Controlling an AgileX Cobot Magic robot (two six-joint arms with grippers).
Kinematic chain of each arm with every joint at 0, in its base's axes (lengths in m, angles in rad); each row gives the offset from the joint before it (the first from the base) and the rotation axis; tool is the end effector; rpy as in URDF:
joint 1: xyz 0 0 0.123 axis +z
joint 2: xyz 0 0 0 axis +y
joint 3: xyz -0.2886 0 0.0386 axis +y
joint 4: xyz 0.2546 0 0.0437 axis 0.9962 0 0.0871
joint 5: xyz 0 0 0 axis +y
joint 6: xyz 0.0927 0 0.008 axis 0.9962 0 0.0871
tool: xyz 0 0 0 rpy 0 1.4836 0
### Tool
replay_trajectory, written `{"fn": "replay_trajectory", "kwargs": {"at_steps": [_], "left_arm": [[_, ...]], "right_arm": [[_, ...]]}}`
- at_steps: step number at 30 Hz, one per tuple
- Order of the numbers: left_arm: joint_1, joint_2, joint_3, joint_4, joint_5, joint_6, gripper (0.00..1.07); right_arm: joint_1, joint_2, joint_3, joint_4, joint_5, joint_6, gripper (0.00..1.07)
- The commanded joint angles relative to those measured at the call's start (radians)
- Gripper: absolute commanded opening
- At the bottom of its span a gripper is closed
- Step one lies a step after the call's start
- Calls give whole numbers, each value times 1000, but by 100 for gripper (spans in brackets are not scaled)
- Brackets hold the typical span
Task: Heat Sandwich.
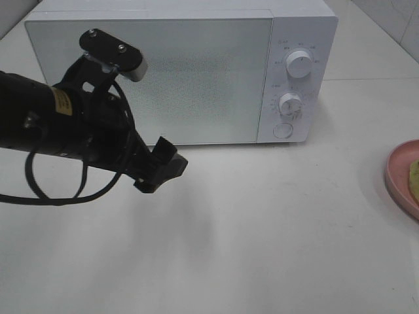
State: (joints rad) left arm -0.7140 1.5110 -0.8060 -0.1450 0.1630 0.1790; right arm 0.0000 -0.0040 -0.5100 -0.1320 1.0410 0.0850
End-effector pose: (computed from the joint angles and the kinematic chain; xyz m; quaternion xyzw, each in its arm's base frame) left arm 0.2326 -0.2044 0.2163 0.3421 0.8569 -0.1384 0.3600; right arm -0.0048 -0.0106 0.2845 0.0381 0.8416 -0.0431 0.5370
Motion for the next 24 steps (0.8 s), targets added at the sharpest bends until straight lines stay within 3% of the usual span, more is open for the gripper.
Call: {"fn": "replay_trajectory", "kwargs": {"at_steps": [1,4,7,11,13,14,17,24], "left_arm": [[22,-35,1,2,83,-33,102],[105,-81,1,2,188,-81,102],[154,-110,1,1,226,-87,102],[248,-177,1,3,289,-87,102],[336,-222,1,4,337,-87,102],[336,-222,1,4,337,-87,102],[471,-282,1,11,416,-84,102],[631,-359,1,10,537,-76,102]], "right_arm": [[-2,-27,4,1,-4,0,76],[-2,-27,4,1,-4,0,76],[-2,-27,4,1,-4,0,76],[-2,-27,4,1,-4,0,76],[-2,-27,4,1,-4,0,76],[-2,-27,4,1,-4,0,76],[-2,-27,4,1,-4,0,76],[-2,-27,4,1,-4,0,76]]}}
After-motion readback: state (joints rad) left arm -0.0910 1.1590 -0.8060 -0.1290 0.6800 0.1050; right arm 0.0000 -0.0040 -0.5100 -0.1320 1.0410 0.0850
